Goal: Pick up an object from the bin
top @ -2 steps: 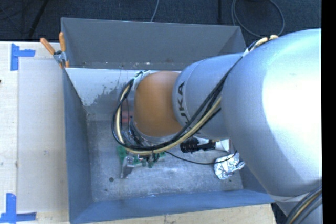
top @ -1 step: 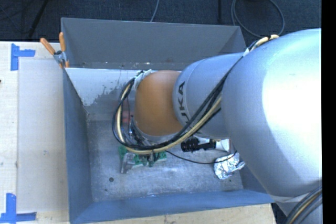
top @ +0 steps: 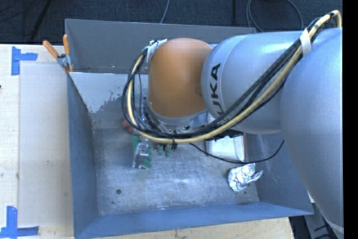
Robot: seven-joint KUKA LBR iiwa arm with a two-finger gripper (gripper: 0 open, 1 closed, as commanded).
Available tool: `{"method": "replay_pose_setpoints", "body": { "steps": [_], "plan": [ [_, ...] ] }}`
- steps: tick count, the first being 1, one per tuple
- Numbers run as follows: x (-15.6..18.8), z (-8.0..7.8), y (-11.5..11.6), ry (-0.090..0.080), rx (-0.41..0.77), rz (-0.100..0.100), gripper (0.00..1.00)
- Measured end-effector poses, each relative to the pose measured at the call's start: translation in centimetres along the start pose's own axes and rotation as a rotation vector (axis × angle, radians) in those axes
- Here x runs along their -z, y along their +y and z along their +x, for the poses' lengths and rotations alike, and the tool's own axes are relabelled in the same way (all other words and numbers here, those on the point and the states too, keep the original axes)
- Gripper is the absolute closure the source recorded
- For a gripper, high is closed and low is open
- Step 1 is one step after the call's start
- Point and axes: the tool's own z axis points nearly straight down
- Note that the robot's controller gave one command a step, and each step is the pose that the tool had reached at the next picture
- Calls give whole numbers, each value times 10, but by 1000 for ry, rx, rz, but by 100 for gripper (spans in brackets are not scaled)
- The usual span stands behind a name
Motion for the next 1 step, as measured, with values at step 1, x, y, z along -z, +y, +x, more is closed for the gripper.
{"method": "replay_pose_setpoints", "body": {
  "steps": [1],
  "plan": [
    [52, -2, 8, 1, 9, 1, 100]
  ]
}}
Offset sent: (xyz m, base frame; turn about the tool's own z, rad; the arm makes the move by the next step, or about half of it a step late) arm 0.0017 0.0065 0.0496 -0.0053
